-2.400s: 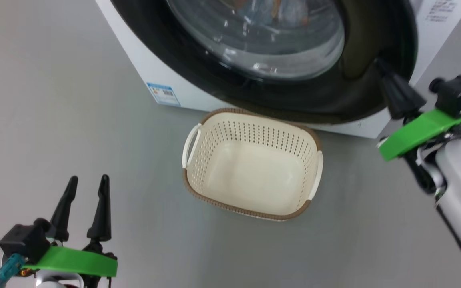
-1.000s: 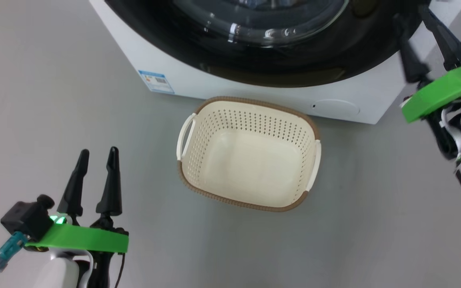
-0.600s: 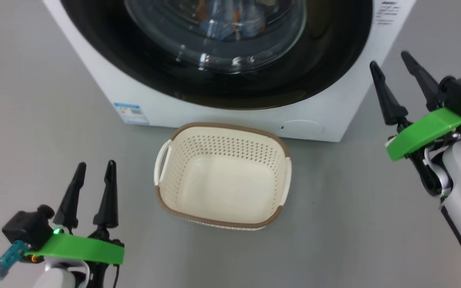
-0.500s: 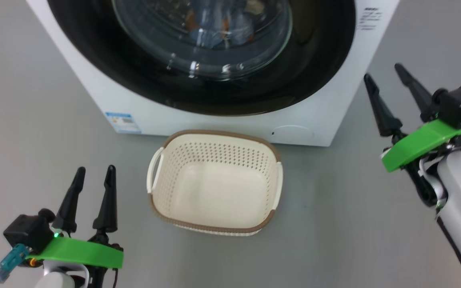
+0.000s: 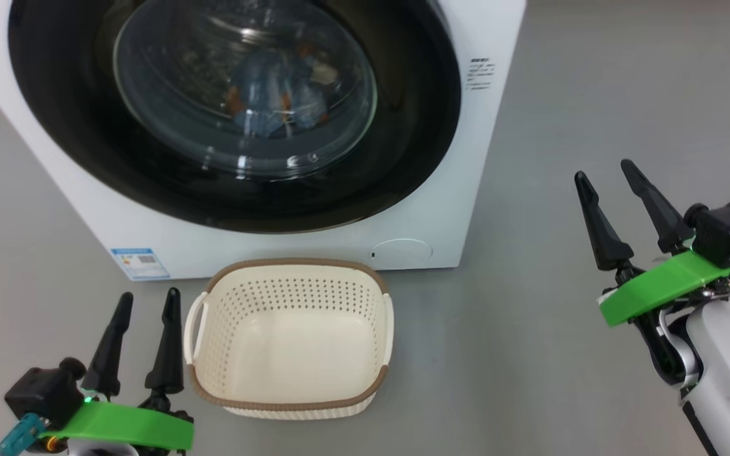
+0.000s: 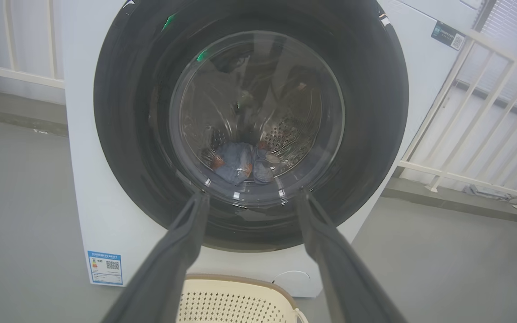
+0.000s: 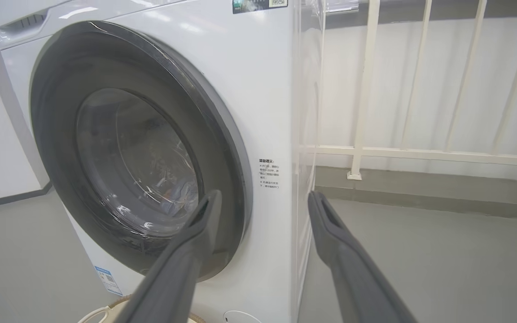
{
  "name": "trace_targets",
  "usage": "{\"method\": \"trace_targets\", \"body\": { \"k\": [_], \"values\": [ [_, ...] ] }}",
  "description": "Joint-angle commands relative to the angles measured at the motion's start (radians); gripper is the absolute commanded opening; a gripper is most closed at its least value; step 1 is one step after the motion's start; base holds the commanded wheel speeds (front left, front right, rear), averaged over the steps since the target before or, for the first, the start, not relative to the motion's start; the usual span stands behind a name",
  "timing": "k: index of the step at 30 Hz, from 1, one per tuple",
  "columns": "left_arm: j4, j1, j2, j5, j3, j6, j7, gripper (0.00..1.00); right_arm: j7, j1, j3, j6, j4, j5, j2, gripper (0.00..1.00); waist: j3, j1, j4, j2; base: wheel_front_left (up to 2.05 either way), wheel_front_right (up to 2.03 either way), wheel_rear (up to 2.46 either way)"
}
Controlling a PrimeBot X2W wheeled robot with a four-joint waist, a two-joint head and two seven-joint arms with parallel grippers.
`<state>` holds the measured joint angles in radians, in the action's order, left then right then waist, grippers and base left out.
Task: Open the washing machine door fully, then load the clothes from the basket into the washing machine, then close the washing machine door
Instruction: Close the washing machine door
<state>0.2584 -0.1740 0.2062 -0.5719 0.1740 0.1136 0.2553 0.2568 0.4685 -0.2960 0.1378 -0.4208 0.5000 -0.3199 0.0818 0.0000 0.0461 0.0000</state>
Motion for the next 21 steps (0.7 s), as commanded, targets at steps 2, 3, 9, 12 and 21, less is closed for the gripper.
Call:
{"method": "trace_targets", "body": {
  "k": [2, 3, 9, 12, 21],
  "values": [
    [-0.035, -0.003, 0.025, -0.004, -0.043, -0.005, 0.006, 1.00, 0.005, -0.029, 0.003, -0.007, 0.041, -0.002, 0.000, 1.00, -0.028, 0.0000, -0.036, 0.0000, 0.00, 0.00, 0.00],
    [-0.039, 0.001, 0.026, -0.003, -0.045, -0.006, 0.006, 1.00, 0.005, -0.040, 0.007, -0.007, 0.051, -0.002, 0.001, 1.00, -0.029, 0.0000, -0.041, 0.0000, 0.00, 0.00, 0.00],
    [-0.052, 0.017, 0.027, 0.006, -0.041, -0.008, 0.006, 1.00, 0.005, -0.102, 0.030, -0.007, 0.094, -0.008, 0.011, 1.00, -0.033, 0.0000, -0.059, 0.0000, 0.00, 0.00, 0.00],
    [-0.054, 0.023, 0.024, 0.008, -0.047, -0.015, 0.006, 1.00, 0.005, -0.132, 0.047, -0.007, 0.108, -0.015, 0.020, 1.00, -0.038, 0.0000, -0.064, 0.0000, 0.00, 0.00, 0.00],
    [-0.066, 0.044, 0.027, 0.006, -0.058, -0.026, 0.006, 1.00, 0.005, -0.212, 0.098, -0.007, 0.142, -0.039, 0.050, 1.00, -0.053, 0.0000, -0.069, 0.0000, 0.00, 0.00, 0.00]
  ]
}}
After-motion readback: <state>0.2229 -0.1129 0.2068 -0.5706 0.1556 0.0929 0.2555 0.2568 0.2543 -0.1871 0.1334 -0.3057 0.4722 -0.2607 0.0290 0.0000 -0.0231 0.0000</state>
